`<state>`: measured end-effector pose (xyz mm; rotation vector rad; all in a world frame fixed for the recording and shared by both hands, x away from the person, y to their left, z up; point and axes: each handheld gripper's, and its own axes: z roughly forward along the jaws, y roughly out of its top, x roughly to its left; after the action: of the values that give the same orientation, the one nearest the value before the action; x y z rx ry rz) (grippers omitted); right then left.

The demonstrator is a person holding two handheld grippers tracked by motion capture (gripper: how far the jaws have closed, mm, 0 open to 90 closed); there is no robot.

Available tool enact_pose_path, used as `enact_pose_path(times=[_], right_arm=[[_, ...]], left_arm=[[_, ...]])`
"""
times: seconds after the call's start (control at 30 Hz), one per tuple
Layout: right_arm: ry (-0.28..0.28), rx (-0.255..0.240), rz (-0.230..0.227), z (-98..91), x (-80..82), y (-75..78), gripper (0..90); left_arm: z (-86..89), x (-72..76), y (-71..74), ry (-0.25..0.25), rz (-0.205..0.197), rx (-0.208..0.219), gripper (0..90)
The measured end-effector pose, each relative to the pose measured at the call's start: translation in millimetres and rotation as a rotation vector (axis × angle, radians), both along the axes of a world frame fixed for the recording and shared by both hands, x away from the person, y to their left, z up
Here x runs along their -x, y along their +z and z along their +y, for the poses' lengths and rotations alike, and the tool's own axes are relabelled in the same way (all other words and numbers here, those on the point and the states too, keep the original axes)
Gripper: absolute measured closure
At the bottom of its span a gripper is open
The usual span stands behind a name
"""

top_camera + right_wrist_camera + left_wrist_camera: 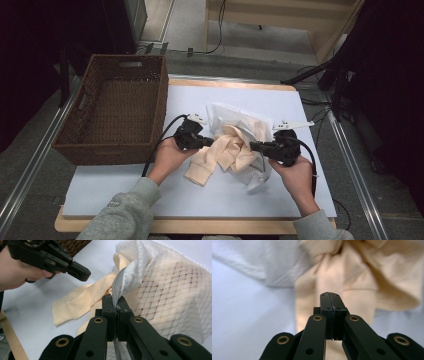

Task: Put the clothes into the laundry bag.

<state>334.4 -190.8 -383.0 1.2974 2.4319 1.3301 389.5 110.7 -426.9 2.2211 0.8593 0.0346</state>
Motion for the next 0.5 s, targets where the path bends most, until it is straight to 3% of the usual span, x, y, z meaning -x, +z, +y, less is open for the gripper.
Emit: enact_pose_path(times=[0.2,0.3,0.5], right_arm=[[0.004,-0.002,0.002,0.5,-1.5,-0.5,88.9],[0.006,-0.002,0.002,0.6,-1.4,-0.4,88.9],[0.009,0.001,0.003,1.1,-0.8,-0.7,88.8]], left_arm=[[11.8,-5.4,-19.5,0.025,0.024,-0.019,90.0],[8.9,0.0,-20.3,0.013,0.017,-0.036,90.0],[11.9,19.9,-14.3,0.009,0.031,-0.014,87.0]])
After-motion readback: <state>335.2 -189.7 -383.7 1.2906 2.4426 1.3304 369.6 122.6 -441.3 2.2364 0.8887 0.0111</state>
